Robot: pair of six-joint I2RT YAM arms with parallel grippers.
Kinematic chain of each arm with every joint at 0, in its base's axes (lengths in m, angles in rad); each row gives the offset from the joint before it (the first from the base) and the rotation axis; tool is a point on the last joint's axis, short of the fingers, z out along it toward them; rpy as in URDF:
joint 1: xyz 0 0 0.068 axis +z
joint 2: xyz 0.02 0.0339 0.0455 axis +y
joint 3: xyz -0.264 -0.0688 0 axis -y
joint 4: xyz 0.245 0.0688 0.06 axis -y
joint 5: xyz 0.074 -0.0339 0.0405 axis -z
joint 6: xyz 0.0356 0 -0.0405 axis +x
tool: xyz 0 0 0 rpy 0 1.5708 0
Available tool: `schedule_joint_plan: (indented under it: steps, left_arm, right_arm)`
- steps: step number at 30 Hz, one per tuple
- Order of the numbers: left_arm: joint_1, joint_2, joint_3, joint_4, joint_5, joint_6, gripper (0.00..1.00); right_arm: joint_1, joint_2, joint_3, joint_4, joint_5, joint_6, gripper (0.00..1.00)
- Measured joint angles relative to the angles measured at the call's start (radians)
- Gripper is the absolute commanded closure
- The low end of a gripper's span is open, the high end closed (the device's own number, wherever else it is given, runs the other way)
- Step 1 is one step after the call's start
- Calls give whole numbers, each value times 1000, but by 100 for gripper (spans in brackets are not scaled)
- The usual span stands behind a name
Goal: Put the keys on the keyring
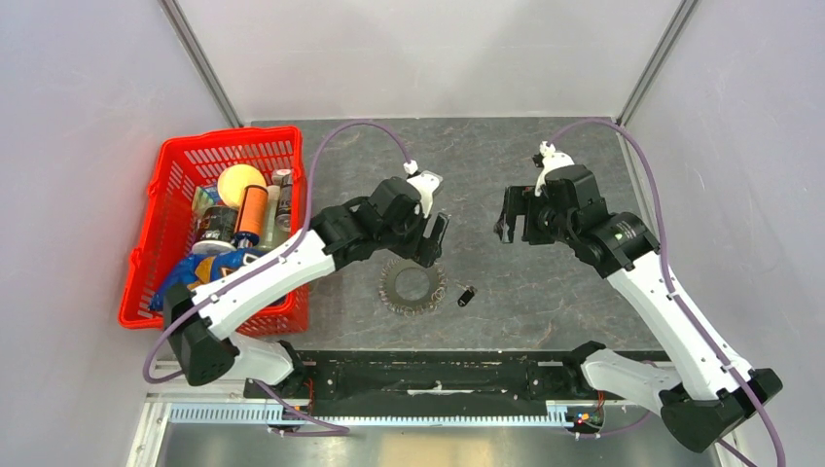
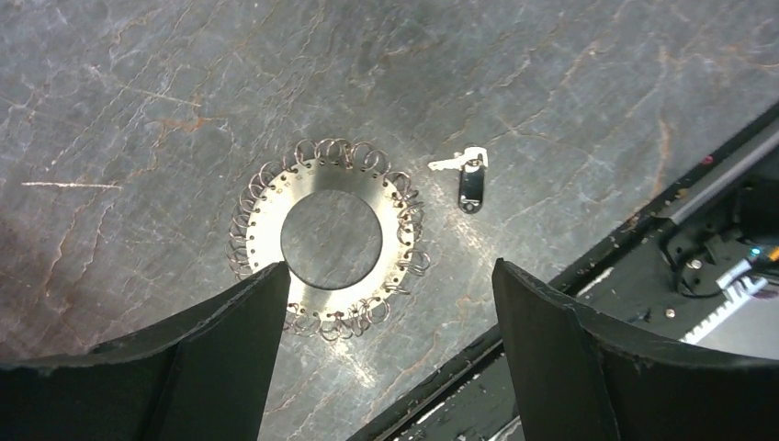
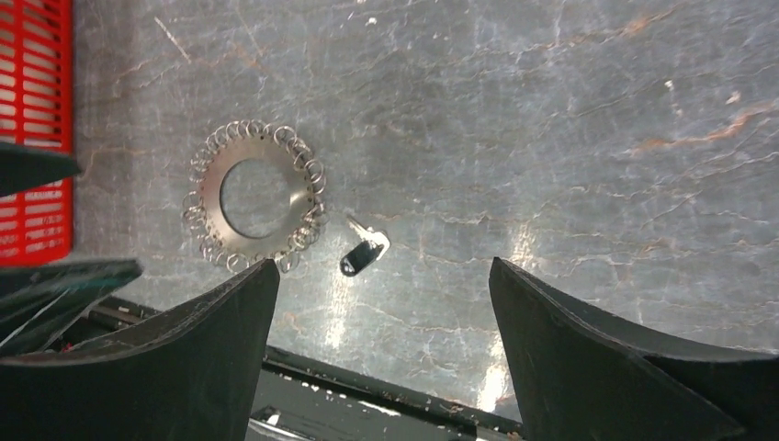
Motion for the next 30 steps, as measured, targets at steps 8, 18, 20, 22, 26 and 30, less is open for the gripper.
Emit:
schedule_joint_plan:
  steps: [8,18,20,22,26,30]
  left_arm:
    - [0,137,-7,37,-30,-21,43]
    - [6,333,20,53,-29,-48,55]
    - [11,353,29,58,-29,-51,57]
    - [16,368,38,63,-29,-53,59]
    - [29,384,42,77,-29,-58,64]
    - [43,389,42,86,-30,-69,69]
  right_arm:
    - [0,-41,-67,5,-79,21,8]
    - [0,-74,-157,34,-132,43,8]
    - [0,-77,-171,43,-145,47,8]
    - [0,-77,-178,54,-154,51,8]
    - [0,-77,-190,69,-171,54,8]
    - [0,-64,-198,85,-185,61,11]
